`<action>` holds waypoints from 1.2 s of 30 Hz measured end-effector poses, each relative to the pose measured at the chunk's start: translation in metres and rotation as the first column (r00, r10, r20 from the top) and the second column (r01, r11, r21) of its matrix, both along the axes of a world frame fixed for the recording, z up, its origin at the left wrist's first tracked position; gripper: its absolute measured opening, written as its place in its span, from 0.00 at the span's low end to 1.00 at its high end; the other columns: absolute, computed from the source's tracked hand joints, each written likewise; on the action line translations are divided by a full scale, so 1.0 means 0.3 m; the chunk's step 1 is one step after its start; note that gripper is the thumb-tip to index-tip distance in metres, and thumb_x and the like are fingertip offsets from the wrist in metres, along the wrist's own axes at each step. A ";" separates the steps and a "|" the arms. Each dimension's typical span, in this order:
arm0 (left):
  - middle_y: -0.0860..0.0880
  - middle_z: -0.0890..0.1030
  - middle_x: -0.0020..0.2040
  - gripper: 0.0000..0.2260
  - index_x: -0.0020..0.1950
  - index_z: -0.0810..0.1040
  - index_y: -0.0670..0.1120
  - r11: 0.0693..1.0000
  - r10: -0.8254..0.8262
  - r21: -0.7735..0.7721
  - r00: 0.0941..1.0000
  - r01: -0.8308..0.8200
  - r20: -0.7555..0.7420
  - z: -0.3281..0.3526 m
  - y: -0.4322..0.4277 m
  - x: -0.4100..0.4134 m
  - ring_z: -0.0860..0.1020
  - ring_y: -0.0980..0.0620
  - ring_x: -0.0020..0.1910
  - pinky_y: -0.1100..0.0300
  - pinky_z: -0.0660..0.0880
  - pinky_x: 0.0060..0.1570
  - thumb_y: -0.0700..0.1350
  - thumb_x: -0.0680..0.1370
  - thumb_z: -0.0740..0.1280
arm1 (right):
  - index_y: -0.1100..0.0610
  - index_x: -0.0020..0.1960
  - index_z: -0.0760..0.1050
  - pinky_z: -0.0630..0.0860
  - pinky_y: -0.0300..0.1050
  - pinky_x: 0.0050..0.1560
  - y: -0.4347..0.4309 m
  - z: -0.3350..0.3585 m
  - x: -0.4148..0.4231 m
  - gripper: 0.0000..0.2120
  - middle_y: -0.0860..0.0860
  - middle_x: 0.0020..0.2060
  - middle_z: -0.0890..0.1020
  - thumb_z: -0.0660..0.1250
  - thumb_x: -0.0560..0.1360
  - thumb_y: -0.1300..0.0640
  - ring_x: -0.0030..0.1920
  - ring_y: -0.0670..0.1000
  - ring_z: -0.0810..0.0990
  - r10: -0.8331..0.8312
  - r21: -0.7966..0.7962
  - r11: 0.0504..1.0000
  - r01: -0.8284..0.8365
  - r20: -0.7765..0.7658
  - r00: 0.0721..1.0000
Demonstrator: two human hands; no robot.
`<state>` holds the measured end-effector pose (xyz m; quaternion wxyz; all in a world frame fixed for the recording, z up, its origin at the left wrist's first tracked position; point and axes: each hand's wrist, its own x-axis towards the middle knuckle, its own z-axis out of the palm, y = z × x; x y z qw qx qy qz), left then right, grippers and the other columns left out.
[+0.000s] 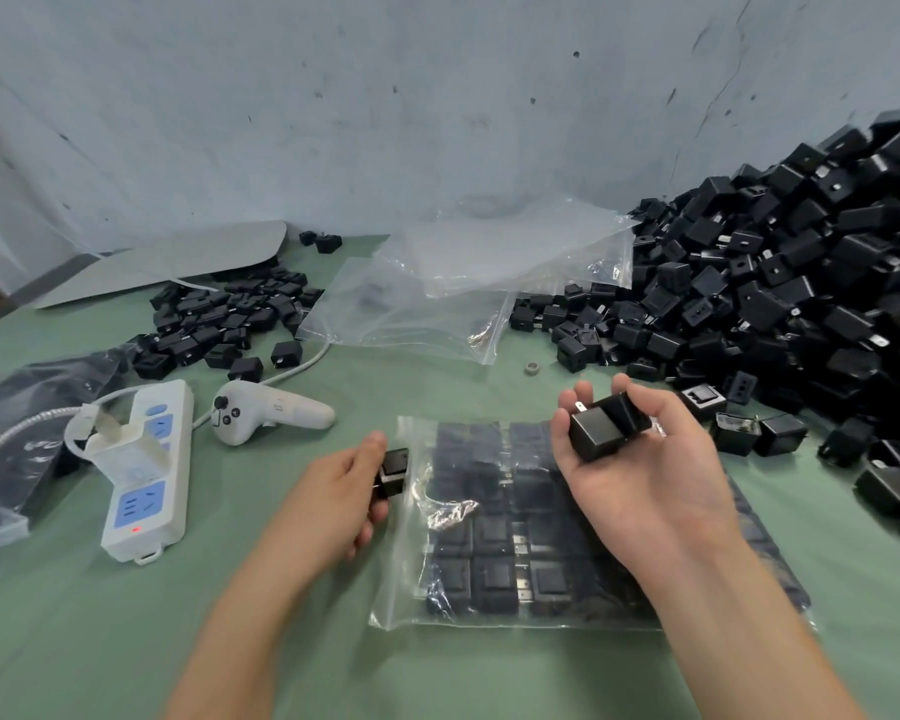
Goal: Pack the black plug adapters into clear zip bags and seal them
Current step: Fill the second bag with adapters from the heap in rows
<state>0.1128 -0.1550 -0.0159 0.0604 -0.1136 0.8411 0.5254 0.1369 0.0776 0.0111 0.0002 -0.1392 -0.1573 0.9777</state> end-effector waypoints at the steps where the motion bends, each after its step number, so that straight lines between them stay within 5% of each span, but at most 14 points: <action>1: 0.52 0.75 0.24 0.19 0.45 0.76 0.43 0.999 -0.033 -0.025 0.999 0.033 -0.007 -0.001 0.009 -0.015 0.69 0.55 0.20 0.69 0.64 0.19 0.56 0.84 0.56 | 0.56 0.52 0.75 0.82 0.48 0.43 -0.001 0.000 0.001 0.05 0.57 0.48 0.80 0.66 0.76 0.59 0.45 0.56 0.82 0.002 -0.001 1.000 -0.002 -0.001 1.000; 8: 0.54 0.71 0.23 0.14 0.48 0.77 0.44 0.982 -0.189 -0.011 0.978 0.189 -0.091 -0.005 0.029 -0.049 0.69 0.58 0.22 0.66 0.66 0.21 0.51 0.85 0.57 | 0.56 0.50 0.76 0.82 0.48 0.43 0.008 -0.002 -0.002 0.04 0.57 0.46 0.81 0.65 0.76 0.59 0.45 0.56 0.83 0.011 0.016 1.000 -0.011 -0.002 1.000; 13: 0.51 0.74 0.28 0.08 0.54 0.79 0.55 0.970 -0.226 0.068 0.969 0.233 -0.101 -0.015 0.053 -0.047 0.69 0.55 0.24 0.64 0.66 0.21 0.51 0.84 0.61 | 0.56 0.50 0.77 0.82 0.48 0.44 0.014 0.002 -0.007 0.04 0.57 0.47 0.81 0.65 0.77 0.59 0.46 0.56 0.82 0.012 0.002 1.000 -0.012 0.007 1.000; 18: 0.51 0.82 0.34 0.05 0.53 0.78 0.51 0.996 -0.073 0.036 0.992 0.077 -0.106 -0.032 0.067 -0.054 0.73 0.57 0.24 0.64 0.68 0.24 0.48 0.83 0.62 | 0.56 0.51 0.77 0.82 0.48 0.44 0.013 0.001 -0.001 0.04 0.57 0.46 0.82 0.66 0.76 0.58 0.45 0.57 0.83 0.014 -0.003 1.000 -0.013 0.011 1.000; 21: 0.48 0.81 0.36 0.10 0.57 0.76 0.47 0.966 0.125 0.243 0.981 -0.085 -0.151 -0.015 0.059 -0.064 0.74 0.57 0.25 0.63 0.71 0.24 0.38 0.82 0.57 | 0.56 0.50 0.77 0.82 0.48 0.44 0.019 0.001 0.002 0.04 0.57 0.46 0.82 0.66 0.76 0.58 0.45 0.57 0.83 0.015 -0.014 1.000 -0.015 0.017 1.000; 24: 0.51 0.84 0.37 0.06 0.57 0.76 0.52 0.950 0.101 0.308 0.983 -0.048 -0.157 0.004 0.071 -0.054 0.80 0.56 0.31 0.59 0.77 0.32 0.45 0.82 0.62 | 0.56 0.50 0.77 0.82 0.48 0.43 0.026 0.004 0.001 0.04 0.57 0.46 0.81 0.66 0.76 0.58 0.45 0.57 0.83 0.015 -0.026 1.000 -0.014 0.022 1.000; 28: 0.51 0.85 0.41 0.11 0.63 0.73 0.58 0.984 -0.033 0.165 0.980 0.066 -0.198 -0.006 0.107 -0.035 0.82 0.60 0.35 0.54 0.75 0.46 0.51 0.80 0.65 | 0.56 0.51 0.76 0.82 0.47 0.43 0.020 0.011 0.009 0.04 0.57 0.47 0.80 0.65 0.77 0.59 0.45 0.56 0.82 0.020 0.011 1.000 -0.021 0.054 0.998; 33: 0.48 0.83 0.52 0.17 0.68 0.71 0.57 0.982 -0.076 0.148 0.965 0.116 -0.253 -0.025 0.135 -0.045 0.79 0.62 0.32 0.59 0.72 0.40 0.48 0.80 0.68 | 0.55 0.54 0.75 0.77 0.43 0.33 -0.008 0.013 0.059 0.09 0.57 0.47 0.81 0.66 0.74 0.58 0.40 0.54 0.81 0.322 0.130 0.938 -0.320 0.006 0.947; 36: 0.51 0.84 0.54 0.16 0.66 0.73 0.58 0.984 -0.089 0.125 0.956 0.128 -0.281 -0.034 0.142 -0.046 0.83 0.62 0.44 0.66 0.75 0.45 0.46 0.80 0.68 | 0.56 0.58 0.75 0.74 0.44 0.31 -0.007 0.007 0.075 0.12 0.58 0.49 0.83 0.65 0.76 0.57 0.38 0.55 0.81 0.498 0.311 0.812 -0.494 0.073 0.864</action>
